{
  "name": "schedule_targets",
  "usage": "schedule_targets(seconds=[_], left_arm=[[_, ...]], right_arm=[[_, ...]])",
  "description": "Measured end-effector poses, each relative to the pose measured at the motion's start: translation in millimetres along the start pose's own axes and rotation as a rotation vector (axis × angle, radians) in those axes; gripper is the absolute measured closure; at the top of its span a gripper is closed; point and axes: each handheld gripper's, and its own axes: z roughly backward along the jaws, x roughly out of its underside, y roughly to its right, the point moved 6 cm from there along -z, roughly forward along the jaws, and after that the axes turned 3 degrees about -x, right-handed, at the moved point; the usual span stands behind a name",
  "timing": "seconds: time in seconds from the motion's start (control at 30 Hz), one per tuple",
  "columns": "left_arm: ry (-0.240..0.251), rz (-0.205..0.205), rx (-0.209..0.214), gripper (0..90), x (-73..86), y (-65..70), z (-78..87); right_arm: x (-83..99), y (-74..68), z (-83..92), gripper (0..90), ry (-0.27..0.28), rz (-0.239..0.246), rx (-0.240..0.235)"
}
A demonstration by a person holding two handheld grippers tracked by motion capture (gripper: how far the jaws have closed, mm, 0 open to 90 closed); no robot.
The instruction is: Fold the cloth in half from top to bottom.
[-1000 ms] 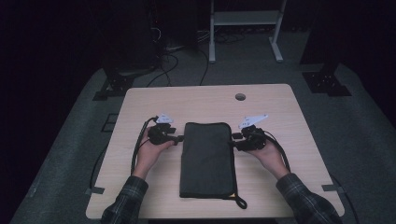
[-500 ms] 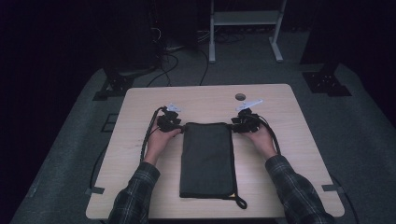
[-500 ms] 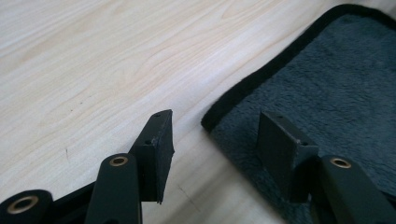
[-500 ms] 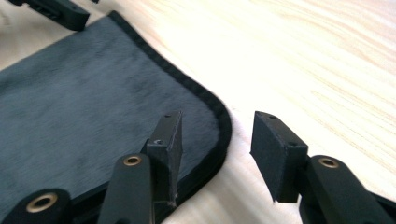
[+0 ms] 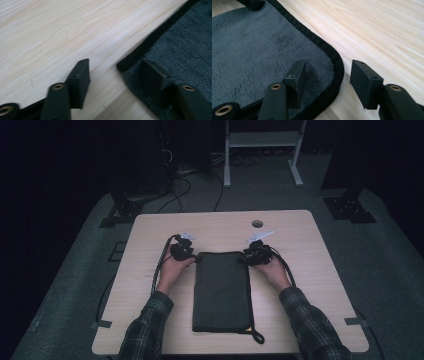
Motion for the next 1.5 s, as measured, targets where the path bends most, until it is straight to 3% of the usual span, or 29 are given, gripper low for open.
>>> schedule_targets(seconds=[0.13,0.23,0.33,0.43,0.67,0.87,1.0,1.17,1.37,1.5], left_arm=[[-0.003,-0.011,0.036,59.3,-0.6,6.2,1.5],[0.006,0.011,0.071,71.4,0.1,10.5,2.0],[0.012,0.019,0.078,82.2,1.0,12.9,2.6],[0.002,0.042,0.082,84.0,1.9,14.5,3.9],[-0.014,0.056,0.098,85.0,4.8,15.9,8.6],[0.052,0.083,0.075,85.4,-4.4,8.5,18.3],[0.084,0.059,0.049,85.4,-17.3,3.3,32.4],[0.146,0.042,0.036,85.4,-32.3,0.7,52.7],[0.183,-0.007,0.079,85.3,-31.1,11.8,69.6],[0.204,-0.03,0.131,85.2,-23.3,20.8,80.4]], right_arm=[[0.1,-2.4,0.3,55.9,0.003,0.001,-0.02],[-0.2,-3.4,0.5,60.9,-0.005,-0.001,-0.014],[-0.1,-4.6,0.8,69.1,-0.008,-0.015,-0.023],[0.0,-7.5,0.4,77.3,-0.013,-0.016,-0.044],[-2.0,-9.1,-0.4,82.1,-0.03,-0.034,-0.045],[-9.6,-6.8,-3.0,82.4,-0.016,-0.009,0.014],[-23.1,-5.4,2.0,82.3,0.011,0.004,0.023],[-48.7,-7.2,21.3,82.3,0.068,0.033,0.029],[-48.2,-16.7,40.0,82.2,0.1,0.038,-0.03],[-39.2,-27.4,49.2,82.1,0.114,0.048,-0.078]])
